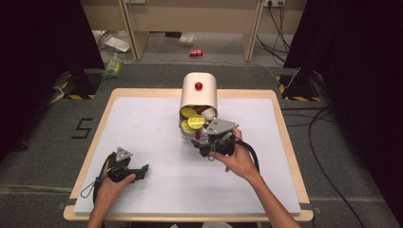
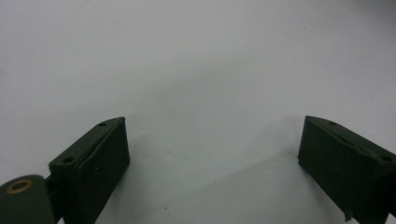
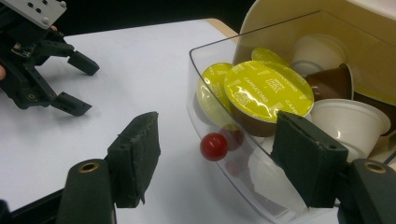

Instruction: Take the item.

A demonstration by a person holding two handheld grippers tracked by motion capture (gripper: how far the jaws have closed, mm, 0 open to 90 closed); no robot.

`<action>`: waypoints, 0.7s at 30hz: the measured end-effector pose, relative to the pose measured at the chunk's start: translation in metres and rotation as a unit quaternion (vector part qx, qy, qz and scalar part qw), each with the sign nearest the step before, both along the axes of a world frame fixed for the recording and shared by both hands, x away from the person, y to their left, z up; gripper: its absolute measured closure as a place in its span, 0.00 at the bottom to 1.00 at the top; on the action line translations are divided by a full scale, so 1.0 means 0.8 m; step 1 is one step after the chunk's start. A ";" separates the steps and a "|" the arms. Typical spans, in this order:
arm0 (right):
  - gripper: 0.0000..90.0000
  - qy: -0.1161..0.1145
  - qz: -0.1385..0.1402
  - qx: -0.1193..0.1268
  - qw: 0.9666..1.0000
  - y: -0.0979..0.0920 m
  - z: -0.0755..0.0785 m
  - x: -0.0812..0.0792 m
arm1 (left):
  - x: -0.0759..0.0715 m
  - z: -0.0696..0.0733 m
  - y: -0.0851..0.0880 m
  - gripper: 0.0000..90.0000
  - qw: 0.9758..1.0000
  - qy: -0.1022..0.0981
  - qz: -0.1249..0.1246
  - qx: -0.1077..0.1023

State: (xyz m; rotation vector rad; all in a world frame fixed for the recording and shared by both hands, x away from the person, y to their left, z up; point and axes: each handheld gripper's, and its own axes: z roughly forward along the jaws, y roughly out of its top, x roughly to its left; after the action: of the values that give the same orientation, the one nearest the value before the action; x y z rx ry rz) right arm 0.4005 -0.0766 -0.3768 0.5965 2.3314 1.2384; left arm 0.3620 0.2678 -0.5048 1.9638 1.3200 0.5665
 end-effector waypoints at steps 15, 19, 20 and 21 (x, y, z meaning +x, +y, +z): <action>0.36 0.000 0.002 -0.012 1.000 0.001 -0.002 -0.012 | 0.000 0.000 0.000 0.09 1.000 0.001 0.000 0.000; 0.37 0.000 0.004 -0.014 1.000 0.001 -0.002 -0.015 | 0.000 0.000 0.000 0.09 1.000 0.001 0.000 0.000; 0.37 0.001 0.005 -0.015 1.000 0.001 -0.002 -0.016 | 0.000 0.000 0.000 0.09 1.000 0.001 0.000 0.000; 0.37 -0.001 0.006 -0.016 1.000 0.000 -0.002 -0.016 | 0.000 0.000 0.000 0.09 1.000 0.000 0.000 0.000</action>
State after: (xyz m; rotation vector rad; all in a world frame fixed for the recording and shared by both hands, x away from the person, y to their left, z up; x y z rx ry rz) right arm 0.3875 -0.0764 -0.3787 0.5723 2.3512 1.2042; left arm 0.3620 0.2680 -0.5047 1.9638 1.3204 0.5649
